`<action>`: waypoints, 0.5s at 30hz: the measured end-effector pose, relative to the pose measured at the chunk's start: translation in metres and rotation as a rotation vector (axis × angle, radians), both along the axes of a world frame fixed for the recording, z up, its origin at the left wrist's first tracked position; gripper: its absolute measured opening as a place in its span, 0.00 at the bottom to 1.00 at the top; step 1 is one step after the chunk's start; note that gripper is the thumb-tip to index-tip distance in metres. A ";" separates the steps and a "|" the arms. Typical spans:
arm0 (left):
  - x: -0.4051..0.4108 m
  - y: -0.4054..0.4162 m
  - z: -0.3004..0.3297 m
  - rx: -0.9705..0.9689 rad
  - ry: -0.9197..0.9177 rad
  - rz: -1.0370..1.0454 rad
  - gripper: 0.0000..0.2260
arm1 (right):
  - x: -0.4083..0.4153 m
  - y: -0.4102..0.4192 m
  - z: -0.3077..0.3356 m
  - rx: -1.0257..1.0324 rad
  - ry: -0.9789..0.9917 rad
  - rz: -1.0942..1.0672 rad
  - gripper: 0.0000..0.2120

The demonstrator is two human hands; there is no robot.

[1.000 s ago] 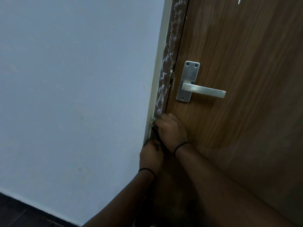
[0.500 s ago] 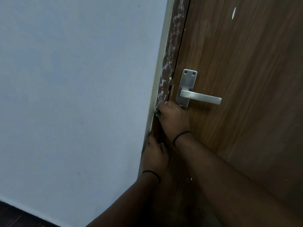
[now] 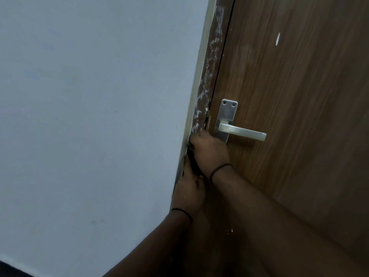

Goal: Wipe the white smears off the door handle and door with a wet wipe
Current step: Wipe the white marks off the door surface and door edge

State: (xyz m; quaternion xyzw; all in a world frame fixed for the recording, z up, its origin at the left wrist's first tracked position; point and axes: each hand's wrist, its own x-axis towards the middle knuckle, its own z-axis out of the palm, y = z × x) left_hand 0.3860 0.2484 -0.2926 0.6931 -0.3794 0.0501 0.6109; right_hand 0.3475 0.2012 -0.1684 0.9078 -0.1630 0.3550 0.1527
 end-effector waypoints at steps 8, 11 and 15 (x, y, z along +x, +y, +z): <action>0.001 0.000 -0.004 0.061 -0.016 -0.020 0.32 | 0.007 0.008 0.020 -0.021 -0.084 -0.067 0.09; 0.000 0.000 -0.004 0.065 -0.035 -0.013 0.31 | 0.003 0.014 0.015 -0.037 0.050 -0.079 0.07; 0.000 -0.003 0.000 0.055 -0.051 -0.009 0.32 | 0.006 0.013 0.036 -0.079 0.086 -0.105 0.08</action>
